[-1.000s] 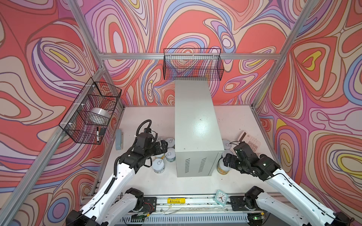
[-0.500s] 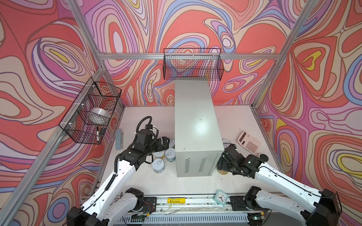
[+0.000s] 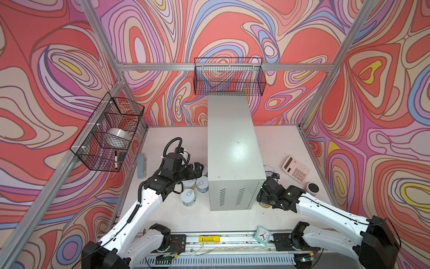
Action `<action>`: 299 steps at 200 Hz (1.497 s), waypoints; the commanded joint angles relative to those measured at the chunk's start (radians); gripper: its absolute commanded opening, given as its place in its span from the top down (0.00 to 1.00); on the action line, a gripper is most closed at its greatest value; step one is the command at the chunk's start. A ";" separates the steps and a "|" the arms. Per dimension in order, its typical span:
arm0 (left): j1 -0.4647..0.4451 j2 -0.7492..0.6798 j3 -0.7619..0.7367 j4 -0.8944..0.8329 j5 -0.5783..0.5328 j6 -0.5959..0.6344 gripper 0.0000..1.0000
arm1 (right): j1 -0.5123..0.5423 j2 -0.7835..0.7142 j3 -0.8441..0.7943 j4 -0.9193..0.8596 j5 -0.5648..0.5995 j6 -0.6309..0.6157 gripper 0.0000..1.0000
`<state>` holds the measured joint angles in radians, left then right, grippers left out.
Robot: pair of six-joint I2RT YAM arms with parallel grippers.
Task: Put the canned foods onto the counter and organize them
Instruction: 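Lower the right gripper and close it on the large orange-labelled can, then lift the orange-labelled can with the right gripper and carry it onto the cabinet top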
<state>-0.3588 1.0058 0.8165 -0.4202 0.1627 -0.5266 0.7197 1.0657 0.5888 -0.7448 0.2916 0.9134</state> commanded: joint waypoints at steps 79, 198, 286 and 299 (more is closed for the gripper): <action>-0.002 0.003 -0.002 0.001 0.009 0.018 0.03 | 0.007 0.051 -0.055 0.102 0.077 0.010 0.14; -0.003 0.049 0.048 0.006 0.025 0.031 0.05 | 0.007 0.051 -0.021 0.029 0.084 0.036 1.00; -0.001 0.057 0.108 -0.061 0.017 0.058 0.05 | 0.007 -0.160 0.289 -0.336 0.062 0.011 1.00; -0.002 0.055 0.112 -0.073 0.017 0.061 0.05 | 0.007 -0.162 0.352 -0.381 0.061 -0.002 1.00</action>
<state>-0.3588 1.0801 0.9001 -0.4335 0.1860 -0.4858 0.7216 0.9257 0.8276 -1.0023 0.3370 0.9329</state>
